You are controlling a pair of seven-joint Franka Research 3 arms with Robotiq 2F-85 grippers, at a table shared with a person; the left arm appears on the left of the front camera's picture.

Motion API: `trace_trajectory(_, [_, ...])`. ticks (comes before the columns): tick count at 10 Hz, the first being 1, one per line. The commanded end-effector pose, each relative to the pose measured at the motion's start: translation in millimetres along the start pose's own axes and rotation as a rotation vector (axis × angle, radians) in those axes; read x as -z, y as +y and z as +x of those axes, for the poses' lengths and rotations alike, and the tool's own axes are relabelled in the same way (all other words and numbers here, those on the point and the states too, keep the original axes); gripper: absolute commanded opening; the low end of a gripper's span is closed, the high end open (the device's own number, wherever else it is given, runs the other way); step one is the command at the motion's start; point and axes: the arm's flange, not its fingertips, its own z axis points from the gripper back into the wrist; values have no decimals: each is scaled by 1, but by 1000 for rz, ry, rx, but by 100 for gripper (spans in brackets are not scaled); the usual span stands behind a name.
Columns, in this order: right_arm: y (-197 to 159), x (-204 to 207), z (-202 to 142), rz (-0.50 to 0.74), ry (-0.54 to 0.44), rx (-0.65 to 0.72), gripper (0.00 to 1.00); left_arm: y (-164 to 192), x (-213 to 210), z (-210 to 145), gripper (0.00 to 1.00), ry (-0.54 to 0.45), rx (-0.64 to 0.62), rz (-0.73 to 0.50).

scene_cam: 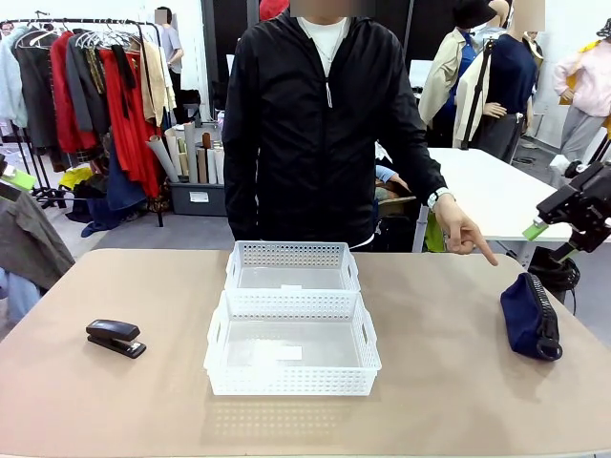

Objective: Distribute items into two baskets.
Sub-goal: Pick up the Pencil pouch that the person points to.

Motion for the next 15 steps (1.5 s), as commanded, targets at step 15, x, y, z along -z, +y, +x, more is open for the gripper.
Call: trace_trajectory(15, [5,38,20,-524,-30,214,100,0,0,1,100,-6,-1,5])
